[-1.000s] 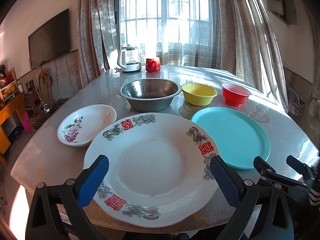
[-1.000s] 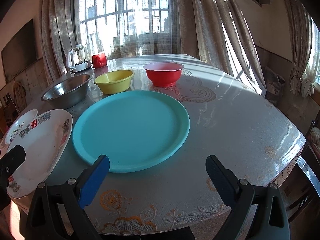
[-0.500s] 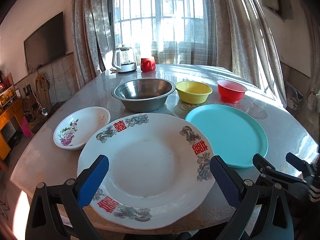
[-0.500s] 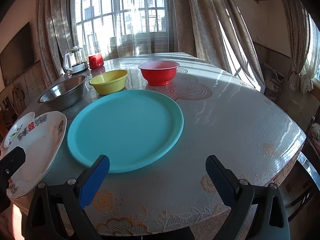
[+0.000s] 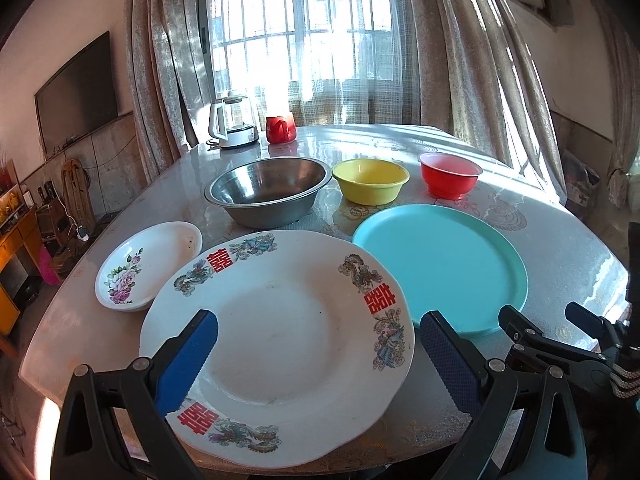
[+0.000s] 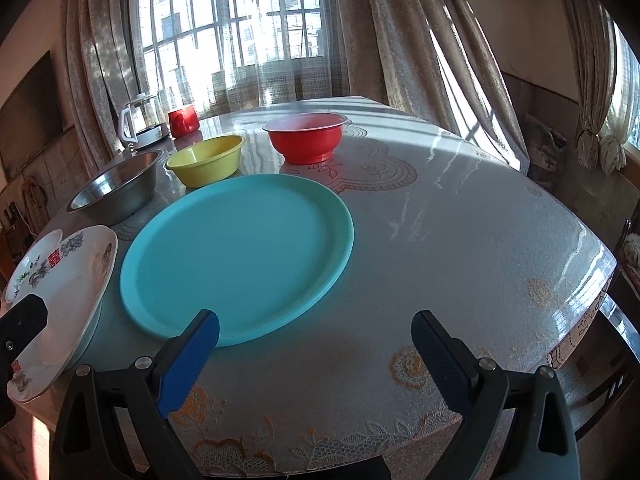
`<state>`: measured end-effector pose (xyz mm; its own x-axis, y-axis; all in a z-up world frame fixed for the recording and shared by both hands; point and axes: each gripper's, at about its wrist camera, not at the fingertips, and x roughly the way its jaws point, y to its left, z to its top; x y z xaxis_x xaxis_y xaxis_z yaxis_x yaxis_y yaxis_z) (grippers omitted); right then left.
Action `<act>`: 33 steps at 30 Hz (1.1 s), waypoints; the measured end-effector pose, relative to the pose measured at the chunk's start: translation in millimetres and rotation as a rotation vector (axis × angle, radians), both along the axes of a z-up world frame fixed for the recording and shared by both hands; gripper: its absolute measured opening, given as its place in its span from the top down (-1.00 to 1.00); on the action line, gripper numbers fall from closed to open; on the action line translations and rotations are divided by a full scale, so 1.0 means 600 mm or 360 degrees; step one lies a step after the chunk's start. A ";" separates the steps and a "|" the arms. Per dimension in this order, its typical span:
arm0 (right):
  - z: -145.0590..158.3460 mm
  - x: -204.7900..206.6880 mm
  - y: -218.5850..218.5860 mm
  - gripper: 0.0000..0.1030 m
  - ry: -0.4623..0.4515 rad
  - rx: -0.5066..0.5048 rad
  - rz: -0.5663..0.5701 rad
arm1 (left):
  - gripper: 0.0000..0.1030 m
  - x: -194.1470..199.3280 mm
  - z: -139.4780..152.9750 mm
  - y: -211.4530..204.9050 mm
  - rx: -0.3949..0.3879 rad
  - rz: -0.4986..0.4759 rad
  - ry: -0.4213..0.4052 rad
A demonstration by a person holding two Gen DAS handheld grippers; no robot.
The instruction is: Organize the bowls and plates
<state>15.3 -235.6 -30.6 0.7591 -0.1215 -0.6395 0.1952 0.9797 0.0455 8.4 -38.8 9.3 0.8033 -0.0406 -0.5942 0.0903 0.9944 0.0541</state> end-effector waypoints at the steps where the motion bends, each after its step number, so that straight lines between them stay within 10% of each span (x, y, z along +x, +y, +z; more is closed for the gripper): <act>1: 0.000 0.001 0.000 -0.91 0.0003 -0.0002 0.0000 | -0.98 0.002 0.000 -0.002 0.0002 -0.0016 0.0011; 16: -0.002 0.029 -0.016 -0.91 0.0033 0.0050 0.0037 | -0.80 0.096 0.049 -0.012 -0.0167 -0.0331 0.0130; 21: -0.004 0.036 -0.025 -0.91 0.0060 0.0084 0.0064 | -0.13 0.154 0.046 -0.032 -0.0194 -0.0463 0.0283; 33: -0.010 0.036 -0.013 -0.84 0.0075 0.0070 0.0218 | 0.19 0.270 -0.002 -0.046 -0.0235 -0.0438 0.0582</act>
<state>36.9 -243.2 -36.9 0.7356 0.0100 -0.6773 0.0627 0.9946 0.0828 170.1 -66.3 8.2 0.4901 -0.3279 -0.8077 0.3383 0.9255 -0.1704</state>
